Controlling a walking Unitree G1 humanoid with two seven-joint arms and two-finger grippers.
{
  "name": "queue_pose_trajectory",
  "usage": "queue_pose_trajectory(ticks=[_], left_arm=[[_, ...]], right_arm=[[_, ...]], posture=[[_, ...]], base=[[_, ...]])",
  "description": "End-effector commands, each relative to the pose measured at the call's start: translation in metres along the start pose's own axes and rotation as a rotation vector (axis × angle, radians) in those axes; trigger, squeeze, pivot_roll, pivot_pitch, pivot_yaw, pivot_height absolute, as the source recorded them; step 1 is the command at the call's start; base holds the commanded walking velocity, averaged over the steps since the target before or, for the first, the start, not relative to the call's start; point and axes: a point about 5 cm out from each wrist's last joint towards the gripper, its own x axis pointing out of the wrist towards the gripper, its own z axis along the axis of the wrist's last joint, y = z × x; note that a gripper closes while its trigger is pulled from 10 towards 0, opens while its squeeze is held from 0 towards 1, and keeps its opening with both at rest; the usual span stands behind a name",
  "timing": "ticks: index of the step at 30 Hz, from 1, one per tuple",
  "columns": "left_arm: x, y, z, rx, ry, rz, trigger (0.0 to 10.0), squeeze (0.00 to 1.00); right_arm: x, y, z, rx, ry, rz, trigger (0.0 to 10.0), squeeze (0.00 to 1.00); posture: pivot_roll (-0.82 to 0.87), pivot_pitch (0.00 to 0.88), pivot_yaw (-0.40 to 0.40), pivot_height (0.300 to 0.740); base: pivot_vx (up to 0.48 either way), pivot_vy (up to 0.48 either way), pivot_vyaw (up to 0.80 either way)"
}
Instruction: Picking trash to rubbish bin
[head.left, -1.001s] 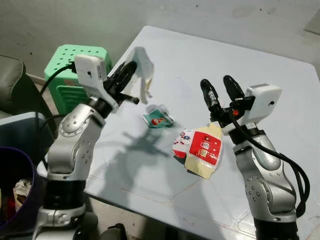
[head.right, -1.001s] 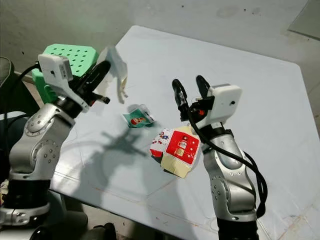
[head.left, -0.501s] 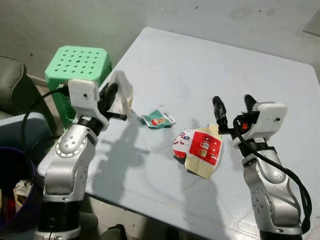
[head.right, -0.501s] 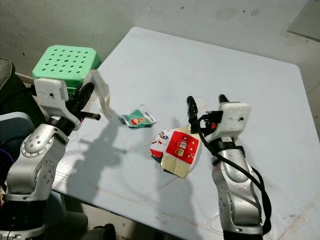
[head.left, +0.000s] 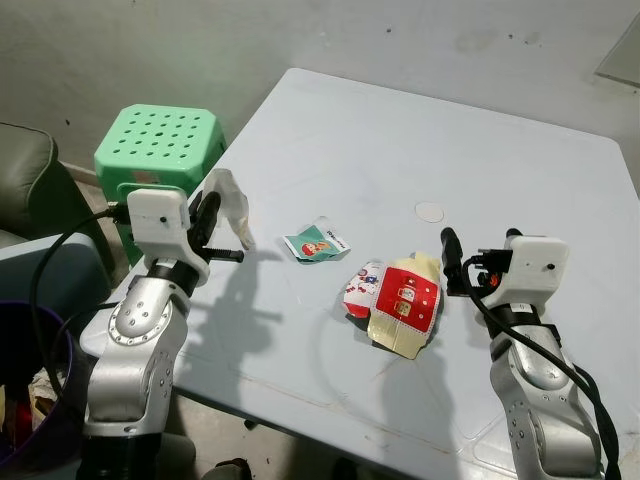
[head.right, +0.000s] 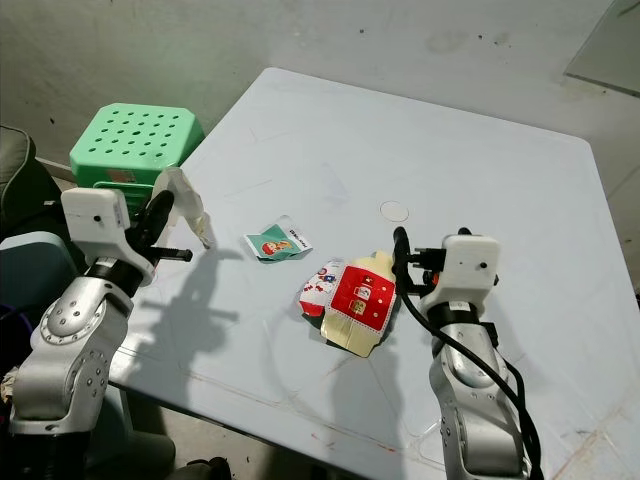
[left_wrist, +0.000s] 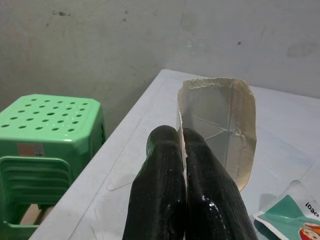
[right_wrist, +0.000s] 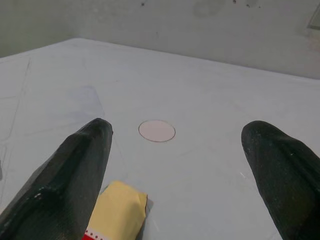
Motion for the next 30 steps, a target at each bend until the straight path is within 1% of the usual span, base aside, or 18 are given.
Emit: queue_pose_trajectory(ticks=[1,3,10,22,30], left_arm=[[-0.003,0.0004,0.0009,0.0,0.001,0.0,10.0,0.0],[-0.0046,0.0017,-0.0025,-0.017,0.027,0.011,10.0,0.0],[-0.0069,0.0007,-0.0056,-0.039,0.056,0.007,10.0,0.0],[-0.0073,0.0001,-0.0076,-0.056,0.075,0.002,10.0,0.0],[-0.0072,-0.0012,-0.0085,-0.07,0.088,0.0,10.0,0.0]], right_arm=[[-0.0032,-0.0023,0.0015,-0.012,0.001,-0.004,10.0,0.0],[-0.0045,-0.0022,0.0008,-0.012,0.004,-0.002,10.0,0.0],[-0.0064,-0.0017,-0.0008,-0.015,0.015,0.005,10.0,0.0],[-0.0085,-0.0034,-0.0016,-0.019,0.023,0.007,10.0,0.0],[-0.009,-0.0033,-0.0017,-0.021,0.025,0.009,10.0,0.0]], posture=[[-0.05,0.151,-0.071,0.74],[-0.05,0.151,-0.073,0.74],[-0.05,0.15,-0.078,0.74],[-0.05,0.143,-0.081,0.74],[-0.05,0.143,-0.082,0.74]], base=[[0.0,0.0,0.0],[0.0,0.0,0.0],[0.0,0.0,0.0],[0.0,0.0,0.0],[-0.287,0.0,0.0]])
